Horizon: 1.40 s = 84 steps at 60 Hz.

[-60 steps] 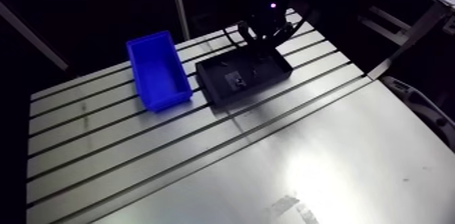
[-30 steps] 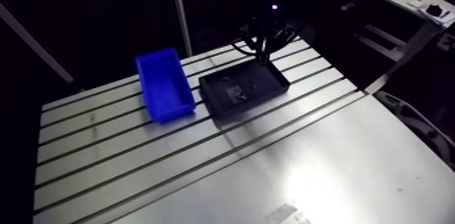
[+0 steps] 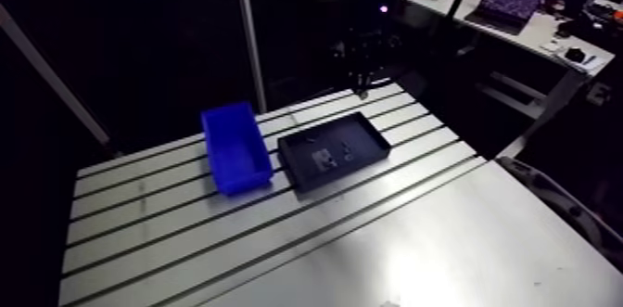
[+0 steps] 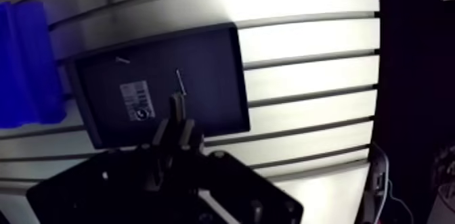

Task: Pick up the M10 bolt from the tray and put it into the blue bin.

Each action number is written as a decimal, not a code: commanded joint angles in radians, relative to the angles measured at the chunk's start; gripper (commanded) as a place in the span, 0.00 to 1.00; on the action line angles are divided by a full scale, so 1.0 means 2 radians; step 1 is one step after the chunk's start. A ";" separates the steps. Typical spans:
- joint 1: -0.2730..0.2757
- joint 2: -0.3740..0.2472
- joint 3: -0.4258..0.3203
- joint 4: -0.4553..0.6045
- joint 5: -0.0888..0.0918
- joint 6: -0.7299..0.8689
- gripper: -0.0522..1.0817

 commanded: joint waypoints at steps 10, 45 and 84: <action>0.055 -0.015 -0.033 0.039 0.003 -0.185 0.99; 0.110 -0.019 -0.037 0.056 0.007 -0.468 0.98; 0.159 -0.001 -0.048 0.048 0.005 -0.587 0.98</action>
